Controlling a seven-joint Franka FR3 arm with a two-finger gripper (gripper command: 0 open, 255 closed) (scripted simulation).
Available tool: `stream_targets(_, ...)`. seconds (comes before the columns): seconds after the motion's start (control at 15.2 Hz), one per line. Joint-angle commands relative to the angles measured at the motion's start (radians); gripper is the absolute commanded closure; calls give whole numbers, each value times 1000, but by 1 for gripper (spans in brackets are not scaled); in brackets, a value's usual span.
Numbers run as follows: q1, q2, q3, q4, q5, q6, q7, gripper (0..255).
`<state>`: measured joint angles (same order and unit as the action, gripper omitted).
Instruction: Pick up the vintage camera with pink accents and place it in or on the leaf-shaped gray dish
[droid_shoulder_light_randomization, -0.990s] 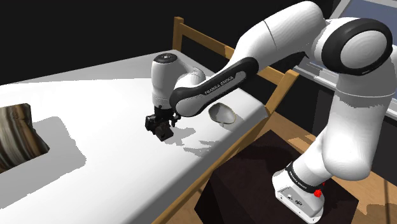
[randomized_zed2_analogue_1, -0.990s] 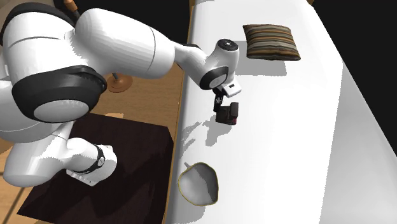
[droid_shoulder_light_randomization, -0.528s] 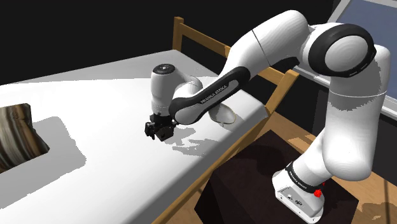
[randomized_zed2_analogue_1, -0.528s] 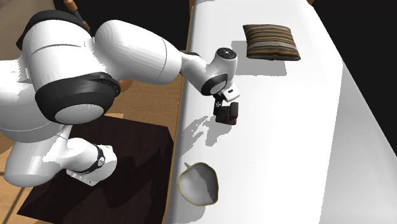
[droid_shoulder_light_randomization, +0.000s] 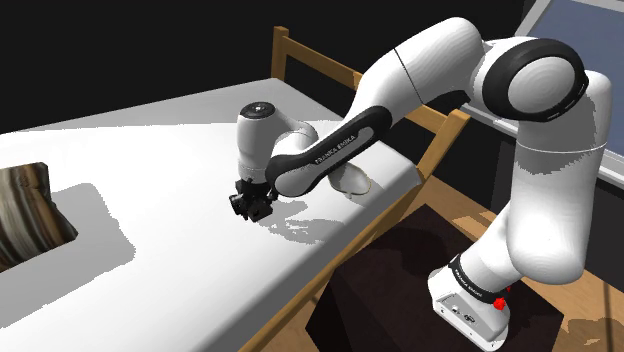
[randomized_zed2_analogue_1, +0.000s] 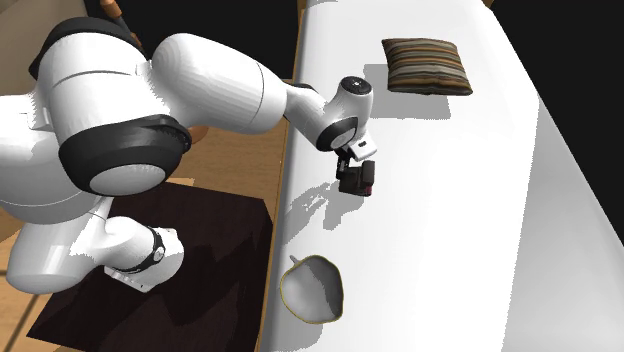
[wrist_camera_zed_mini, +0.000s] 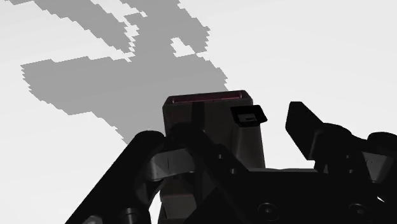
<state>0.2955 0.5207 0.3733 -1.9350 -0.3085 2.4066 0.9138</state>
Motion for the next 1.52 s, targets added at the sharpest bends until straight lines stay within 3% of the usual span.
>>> stream_targets(0.0,0,0,0,0,0,0,0,255)
stream_targets(0.53,0,0,0,0,0,0,0,255)
stream_targets(1.45,-33,-126,45,20,73,-137,-49,255)
